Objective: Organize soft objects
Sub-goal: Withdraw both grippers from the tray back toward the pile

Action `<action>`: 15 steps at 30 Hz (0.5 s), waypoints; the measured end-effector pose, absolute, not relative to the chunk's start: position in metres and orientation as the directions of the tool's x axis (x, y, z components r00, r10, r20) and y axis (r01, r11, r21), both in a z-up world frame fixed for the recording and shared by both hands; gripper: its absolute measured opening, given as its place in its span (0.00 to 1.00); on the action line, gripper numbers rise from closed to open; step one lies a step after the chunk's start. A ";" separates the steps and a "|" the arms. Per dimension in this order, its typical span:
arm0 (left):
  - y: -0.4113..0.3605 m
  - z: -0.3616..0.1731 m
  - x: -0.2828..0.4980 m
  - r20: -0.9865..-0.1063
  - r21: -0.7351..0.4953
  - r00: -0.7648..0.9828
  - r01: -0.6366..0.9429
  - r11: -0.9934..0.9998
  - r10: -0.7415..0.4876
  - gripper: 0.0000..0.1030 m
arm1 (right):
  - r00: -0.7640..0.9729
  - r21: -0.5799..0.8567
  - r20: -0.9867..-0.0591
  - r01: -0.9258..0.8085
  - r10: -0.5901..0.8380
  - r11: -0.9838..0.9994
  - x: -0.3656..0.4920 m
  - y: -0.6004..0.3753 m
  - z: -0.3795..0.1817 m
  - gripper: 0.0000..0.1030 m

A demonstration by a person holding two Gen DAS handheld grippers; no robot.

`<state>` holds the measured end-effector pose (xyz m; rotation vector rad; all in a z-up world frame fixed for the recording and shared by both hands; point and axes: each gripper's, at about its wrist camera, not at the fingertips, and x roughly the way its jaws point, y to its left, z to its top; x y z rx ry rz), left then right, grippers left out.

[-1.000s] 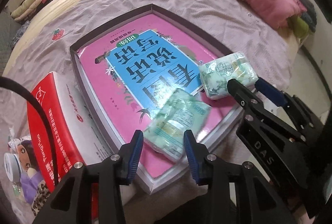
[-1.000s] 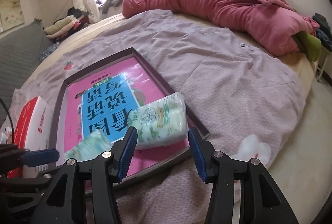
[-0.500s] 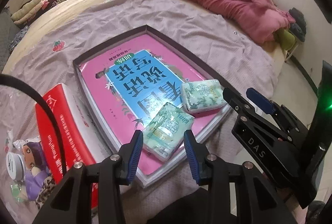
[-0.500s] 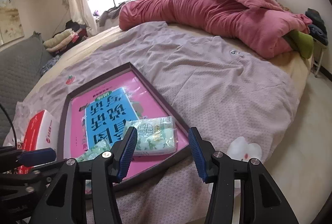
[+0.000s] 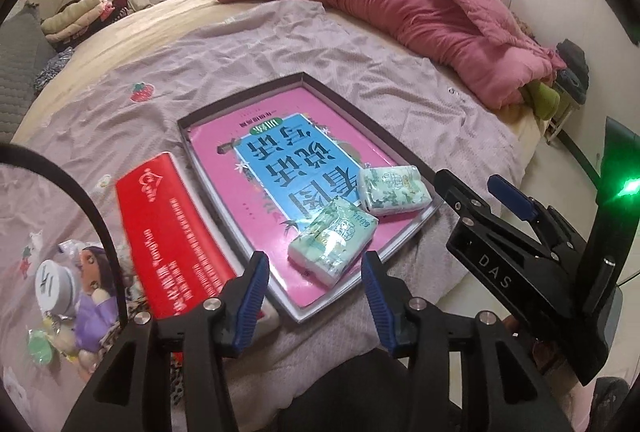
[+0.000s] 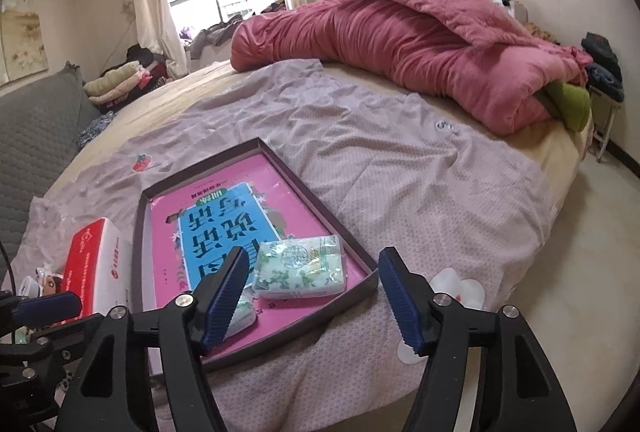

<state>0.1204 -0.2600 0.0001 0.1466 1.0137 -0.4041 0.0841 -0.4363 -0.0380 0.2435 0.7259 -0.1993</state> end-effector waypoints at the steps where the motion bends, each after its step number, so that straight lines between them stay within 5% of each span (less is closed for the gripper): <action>1: -0.257 0.004 0.117 -0.843 -0.069 0.468 0.394 0.917 -0.265 0.48 | 0.735 0.146 -0.671 0.259 -0.097 0.955 0.083 -0.434 -0.035 0.71; 15: -0.209 0.040 0.089 -0.787 -0.102 0.551 0.325 0.940 -0.276 0.56 | 0.782 0.096 -0.617 0.194 -0.095 0.976 0.063 -0.396 0.005 0.72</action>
